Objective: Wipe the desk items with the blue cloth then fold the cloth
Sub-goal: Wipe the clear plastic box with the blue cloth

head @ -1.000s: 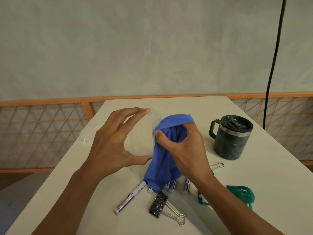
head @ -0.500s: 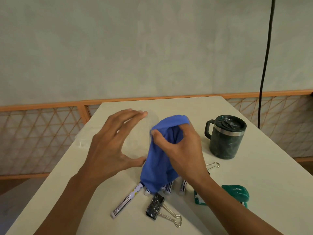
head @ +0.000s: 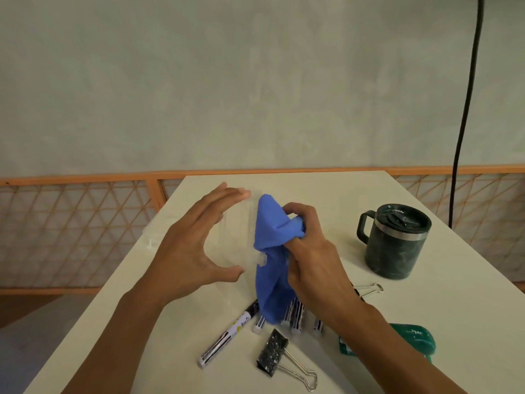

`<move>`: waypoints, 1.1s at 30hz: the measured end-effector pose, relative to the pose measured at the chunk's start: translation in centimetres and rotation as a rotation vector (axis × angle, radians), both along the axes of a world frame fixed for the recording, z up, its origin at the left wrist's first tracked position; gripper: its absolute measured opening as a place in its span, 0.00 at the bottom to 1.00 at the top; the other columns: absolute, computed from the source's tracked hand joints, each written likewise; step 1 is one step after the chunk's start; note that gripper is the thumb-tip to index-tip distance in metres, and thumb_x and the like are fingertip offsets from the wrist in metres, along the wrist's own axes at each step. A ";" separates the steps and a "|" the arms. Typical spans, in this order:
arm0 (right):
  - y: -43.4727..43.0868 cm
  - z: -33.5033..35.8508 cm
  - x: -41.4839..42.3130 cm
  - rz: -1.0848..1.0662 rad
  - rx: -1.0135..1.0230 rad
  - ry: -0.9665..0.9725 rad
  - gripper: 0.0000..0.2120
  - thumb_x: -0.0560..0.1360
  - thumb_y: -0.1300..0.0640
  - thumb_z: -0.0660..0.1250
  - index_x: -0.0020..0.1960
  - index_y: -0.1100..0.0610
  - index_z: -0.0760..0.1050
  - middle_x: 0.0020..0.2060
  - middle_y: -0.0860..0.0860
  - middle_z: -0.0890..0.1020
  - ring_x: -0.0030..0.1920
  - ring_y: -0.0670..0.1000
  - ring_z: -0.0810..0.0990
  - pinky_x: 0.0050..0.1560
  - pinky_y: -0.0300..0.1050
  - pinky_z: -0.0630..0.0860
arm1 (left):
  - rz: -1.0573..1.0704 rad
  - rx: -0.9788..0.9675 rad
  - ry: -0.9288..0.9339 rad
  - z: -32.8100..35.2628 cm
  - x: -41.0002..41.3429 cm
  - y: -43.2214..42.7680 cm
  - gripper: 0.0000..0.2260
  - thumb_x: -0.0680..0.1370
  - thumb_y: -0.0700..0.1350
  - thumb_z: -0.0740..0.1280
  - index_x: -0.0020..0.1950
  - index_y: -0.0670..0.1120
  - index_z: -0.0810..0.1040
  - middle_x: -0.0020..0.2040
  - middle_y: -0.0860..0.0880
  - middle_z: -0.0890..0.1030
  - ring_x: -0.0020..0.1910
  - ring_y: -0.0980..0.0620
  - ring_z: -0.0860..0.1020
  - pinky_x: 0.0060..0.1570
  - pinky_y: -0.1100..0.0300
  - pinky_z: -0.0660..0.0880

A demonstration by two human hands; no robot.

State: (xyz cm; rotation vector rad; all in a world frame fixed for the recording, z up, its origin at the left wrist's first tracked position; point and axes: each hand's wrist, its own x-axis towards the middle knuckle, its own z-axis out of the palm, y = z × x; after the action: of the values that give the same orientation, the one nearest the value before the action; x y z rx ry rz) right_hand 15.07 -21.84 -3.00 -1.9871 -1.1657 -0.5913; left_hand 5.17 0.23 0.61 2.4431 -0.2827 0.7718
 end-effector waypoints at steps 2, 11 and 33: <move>0.1 0.0 -0.2 0.018 -0.024 -0.042 0.19 0.78 0.60 0.55 0.65 0.51 0.75 0.71 0.49 0.68 0.46 0.55 0.78 0.41 0.50 0.79 | 0.009 0.003 0.001 0.0 0.0 0.2 0.53 0.62 0.39 0.88 0.82 0.56 0.67 0.82 0.58 0.68 0.85 0.55 0.59 0.72 0.43 0.76; -0.1 0.6 0.0 -0.022 -0.003 -0.038 0.13 0.79 0.58 0.58 0.53 0.56 0.81 0.73 0.50 0.67 0.42 0.52 0.78 0.43 0.43 0.72 | 0.067 0.235 -0.042 0.1 0.1 -0.2 0.52 0.62 0.43 0.87 0.82 0.56 0.67 0.82 0.63 0.66 0.86 0.56 0.57 0.61 0.43 0.82; -0.5 -0.1 0.0 0.125 -0.068 -0.042 0.24 0.77 0.61 0.54 0.64 0.49 0.82 0.71 0.51 0.69 0.50 0.48 0.75 0.49 0.26 0.62 | -0.015 -0.287 -0.068 -0.5 0.4 0.3 0.54 0.58 0.41 0.90 0.81 0.55 0.70 0.76 0.58 0.71 0.77 0.50 0.71 0.60 0.58 0.83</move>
State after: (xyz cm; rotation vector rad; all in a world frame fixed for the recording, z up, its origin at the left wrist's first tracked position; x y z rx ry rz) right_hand 15.02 -22.30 -3.14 -1.9499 -1.3411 -0.5375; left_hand 5.60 0.57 0.09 2.1464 -0.2007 0.8293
